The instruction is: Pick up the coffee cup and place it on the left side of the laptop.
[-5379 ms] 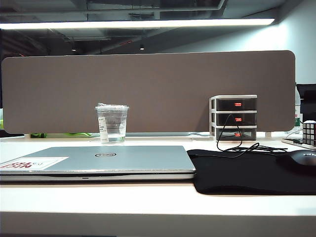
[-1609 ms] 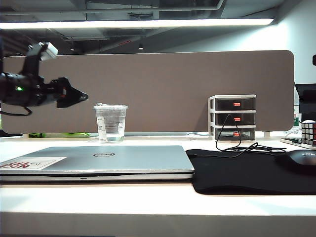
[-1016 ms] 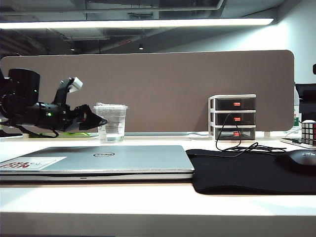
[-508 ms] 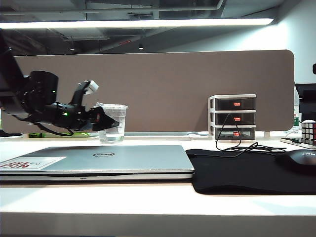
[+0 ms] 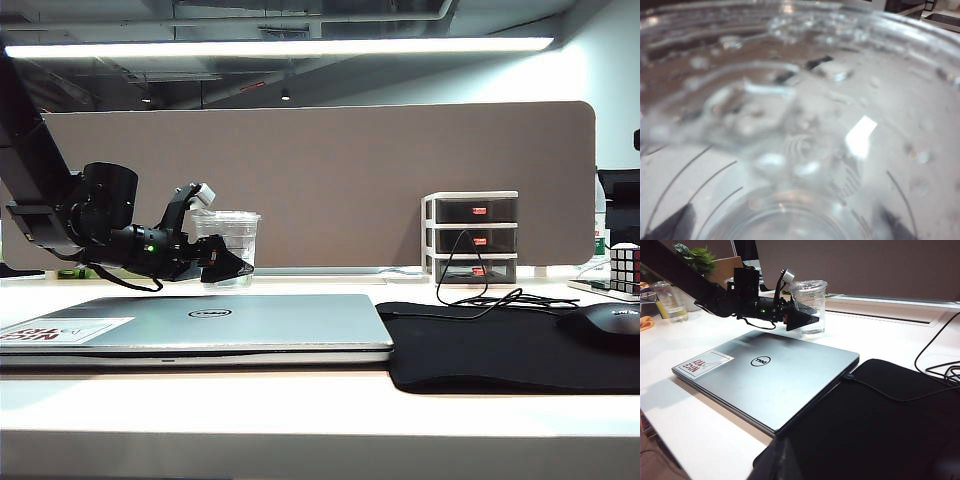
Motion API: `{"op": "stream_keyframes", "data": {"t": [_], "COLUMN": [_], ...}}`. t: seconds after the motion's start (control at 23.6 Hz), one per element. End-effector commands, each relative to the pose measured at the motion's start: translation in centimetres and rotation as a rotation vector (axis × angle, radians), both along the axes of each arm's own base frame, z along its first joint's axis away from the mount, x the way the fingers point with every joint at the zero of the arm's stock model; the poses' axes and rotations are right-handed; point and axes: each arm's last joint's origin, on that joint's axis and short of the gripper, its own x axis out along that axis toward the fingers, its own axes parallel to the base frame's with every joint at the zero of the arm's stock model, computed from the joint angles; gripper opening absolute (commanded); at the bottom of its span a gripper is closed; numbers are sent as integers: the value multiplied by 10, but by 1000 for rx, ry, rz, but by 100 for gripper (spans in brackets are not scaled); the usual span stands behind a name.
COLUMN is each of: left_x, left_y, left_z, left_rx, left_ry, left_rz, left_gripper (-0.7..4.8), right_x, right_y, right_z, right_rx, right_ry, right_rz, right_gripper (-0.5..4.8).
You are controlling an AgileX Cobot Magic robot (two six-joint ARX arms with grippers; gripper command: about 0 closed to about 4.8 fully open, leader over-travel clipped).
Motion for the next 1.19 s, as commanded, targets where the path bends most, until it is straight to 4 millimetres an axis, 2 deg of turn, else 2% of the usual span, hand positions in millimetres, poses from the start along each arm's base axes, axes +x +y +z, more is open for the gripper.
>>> {"op": "stream_keyframes", "data": {"t": [0.04,0.38,0.51,0.68,0.93,1.19], "left_x": [3,8,11,12,12,13], "left_y": [0,0,1,2,2,6], "left_z": [9,21,25,26,26,27], "left_rx": [-4,-20,-38,-41,-41,-86], "left_ry": [-61,-101,-87,-84,-84,-41], "left_rz": [18,22,77,117,118,131], "left_gripper": [479,479,479,464,395,394], "right_x": [0,0,0,0,0,0], "right_y": [0,0,0,0,0,0], "right_z": [-1,-1,-1,-1,-1,-1], "right_rx": [-2,-2,-2,-2,-2,-2], "right_ry": [-9,-8,-8,-8,-8,-8], "right_rz": [3,2,2,1,1,1], "right_gripper": [-1,-1,-1,-1,-1,-1]}}
